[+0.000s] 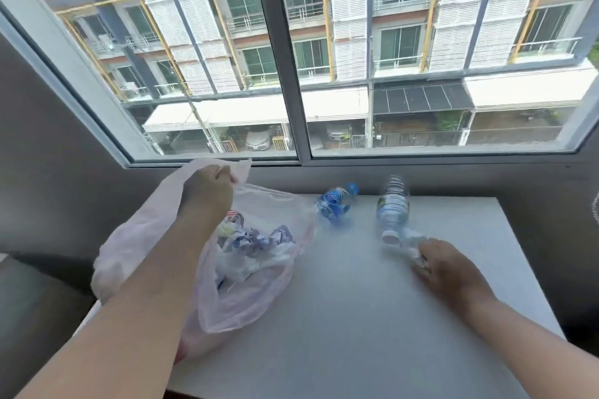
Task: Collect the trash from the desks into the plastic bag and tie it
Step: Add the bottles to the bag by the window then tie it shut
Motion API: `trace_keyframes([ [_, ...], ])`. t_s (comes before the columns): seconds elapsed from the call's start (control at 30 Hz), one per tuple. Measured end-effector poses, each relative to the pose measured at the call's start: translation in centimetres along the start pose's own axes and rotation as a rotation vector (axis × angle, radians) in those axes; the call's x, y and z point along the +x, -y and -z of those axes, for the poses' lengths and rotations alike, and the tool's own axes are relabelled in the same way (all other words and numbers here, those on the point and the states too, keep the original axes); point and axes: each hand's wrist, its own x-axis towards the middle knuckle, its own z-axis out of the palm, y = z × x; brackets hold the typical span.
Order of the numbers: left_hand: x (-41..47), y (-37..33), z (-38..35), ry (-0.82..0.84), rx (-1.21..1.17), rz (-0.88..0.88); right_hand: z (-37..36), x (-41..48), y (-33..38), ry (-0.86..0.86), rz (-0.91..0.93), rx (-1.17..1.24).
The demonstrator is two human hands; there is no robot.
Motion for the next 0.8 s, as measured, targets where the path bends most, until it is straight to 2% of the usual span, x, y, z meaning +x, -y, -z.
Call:
trace_keyframes([
  [0.1,0.3,-0.2,1.0,-0.023,0.034,-0.014,0.3,0.1,3.1,-0.055,0.063,0.049],
  [0.3,-0.5,0.7,3.0,0.013,-0.026,-0.040,2.8,5.2,17.3,-0.135,0.500,0.124],
  [0.4,-0.8,0.6,4.4,0.003,0.003,-0.072,2.5,7.2,23.5,0.002,0.678,0.077],
  [0.47,-0.8,0.2,5.1,-0.027,0.036,-0.087,2.1,8.5,25.1,0.130,0.682,-0.003],
  [0.5,-0.8,0.1,5.3,-0.042,0.047,-0.097,2.0,9.0,25.0,0.139,0.675,-0.019],
  [0.57,-0.9,0.2,5.7,-0.061,0.056,-0.118,1.5,10.3,23.0,0.048,0.644,-0.002],
  [0.63,-0.8,0.7,5.9,-0.067,0.061,-0.120,0.8,12.0,19.5,-0.032,0.531,-0.048],
  [0.67,-0.7,0.9,6.0,-0.071,0.065,-0.118,0.4,13.0,17.5,0.004,0.458,-0.088],
  [0.73,-0.5,1.2,6.1,-0.075,0.058,-0.114,0.0,14.6,14.0,0.218,0.354,-0.193],
  [0.8,-0.5,1.8,6.2,-0.093,0.057,-0.116,0.1,15.7,11.7,0.382,0.369,-0.355],
])
